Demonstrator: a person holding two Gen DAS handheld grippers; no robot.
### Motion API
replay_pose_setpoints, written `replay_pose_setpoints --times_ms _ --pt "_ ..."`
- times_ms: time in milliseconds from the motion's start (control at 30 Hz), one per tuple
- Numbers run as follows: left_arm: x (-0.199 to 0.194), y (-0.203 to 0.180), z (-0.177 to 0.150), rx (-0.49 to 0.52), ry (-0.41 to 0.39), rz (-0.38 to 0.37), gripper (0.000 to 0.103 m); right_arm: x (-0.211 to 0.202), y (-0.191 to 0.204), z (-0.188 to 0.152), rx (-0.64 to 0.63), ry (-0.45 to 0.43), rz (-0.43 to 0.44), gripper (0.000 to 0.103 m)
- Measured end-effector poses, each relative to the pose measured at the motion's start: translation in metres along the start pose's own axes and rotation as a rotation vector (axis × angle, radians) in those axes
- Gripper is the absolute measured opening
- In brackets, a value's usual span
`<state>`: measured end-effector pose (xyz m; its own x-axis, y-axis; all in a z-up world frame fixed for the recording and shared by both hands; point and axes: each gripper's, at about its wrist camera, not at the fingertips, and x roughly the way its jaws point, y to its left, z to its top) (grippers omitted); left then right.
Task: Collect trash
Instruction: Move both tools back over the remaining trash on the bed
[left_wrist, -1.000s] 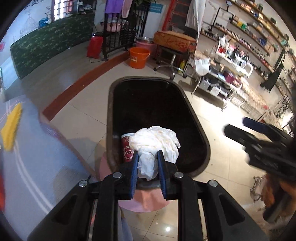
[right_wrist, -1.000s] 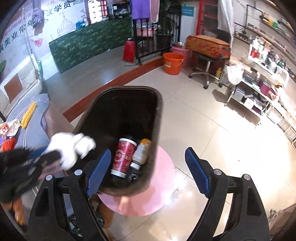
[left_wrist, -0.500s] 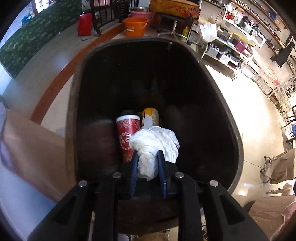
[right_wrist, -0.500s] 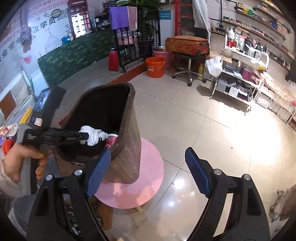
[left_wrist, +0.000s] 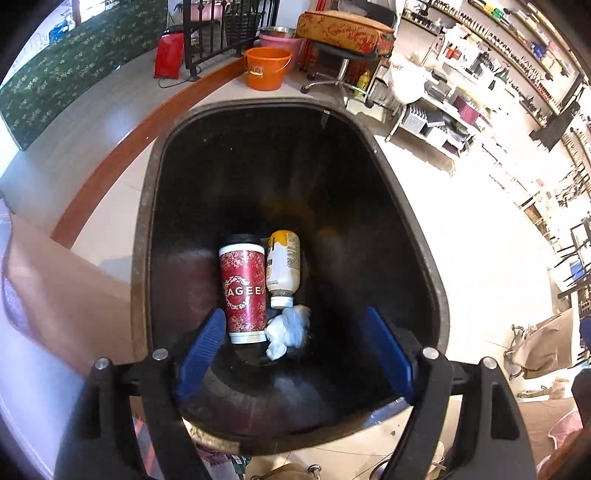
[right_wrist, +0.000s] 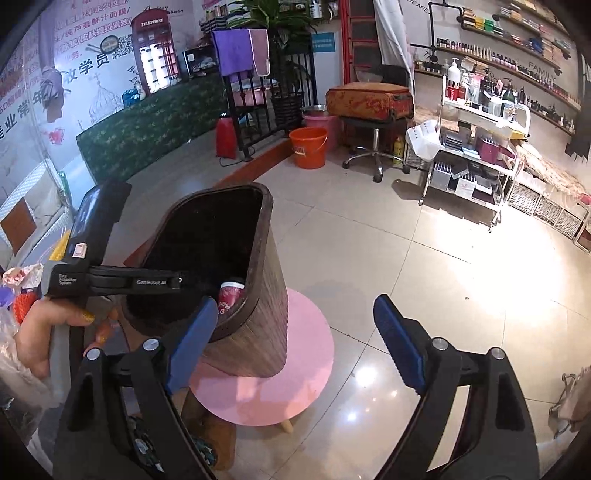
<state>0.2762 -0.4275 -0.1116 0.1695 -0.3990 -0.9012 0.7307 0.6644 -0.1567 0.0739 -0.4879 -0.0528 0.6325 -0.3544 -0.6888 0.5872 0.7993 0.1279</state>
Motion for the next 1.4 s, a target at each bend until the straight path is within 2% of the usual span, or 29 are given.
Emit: replay_pose_setpoints --times_ms 100,167,233,333,500,567,800,1033,1133,1300,1400 --pt "-0.013 0.000 -0.004 -0.005 -0.023 -0.010 0.078 -0.007 0.002 0.002 0.010 -0.026 0.004 0.086" --pt "-0.026 0.003 -0.011 -0.019 -0.048 0.009 0.078 -0.012 0.004 0.004 0.010 -0.042 0.004 0.089" --pt "-0.046 0.009 -0.022 -0.062 -0.088 0.014 0.078 -0.016 0.005 0.008 0.010 -0.065 0.002 0.092" --pt "-0.078 0.018 -0.042 -0.096 -0.173 0.012 0.087 -0.018 0.010 0.013 0.015 -0.084 0.016 0.093" --pt "-0.131 0.037 -0.088 -0.122 -0.282 0.130 0.090 -0.010 0.038 0.014 -0.015 -0.055 0.098 0.094" --pt "-0.150 0.050 -0.110 -0.155 -0.316 0.151 0.090 -0.007 0.055 0.012 -0.036 -0.039 0.143 0.094" --pt "-0.201 0.105 -0.186 -0.313 -0.409 0.265 0.091 0.003 0.136 -0.003 -0.166 0.024 0.308 0.094" --pt "-0.233 0.162 -0.242 -0.461 -0.423 0.394 0.091 -0.002 0.235 -0.020 -0.336 0.088 0.499 0.094" --pt "-0.246 0.182 -0.266 -0.515 -0.435 0.414 0.091 -0.010 0.285 -0.025 -0.397 0.109 0.602 0.094" --pt "-0.263 0.212 -0.291 -0.560 -0.441 0.474 0.091 -0.021 0.365 -0.027 -0.543 0.100 0.687 0.094" --pt "-0.273 0.229 -0.302 -0.607 -0.451 0.492 0.091 -0.020 0.405 -0.028 -0.619 0.085 0.700 0.094"
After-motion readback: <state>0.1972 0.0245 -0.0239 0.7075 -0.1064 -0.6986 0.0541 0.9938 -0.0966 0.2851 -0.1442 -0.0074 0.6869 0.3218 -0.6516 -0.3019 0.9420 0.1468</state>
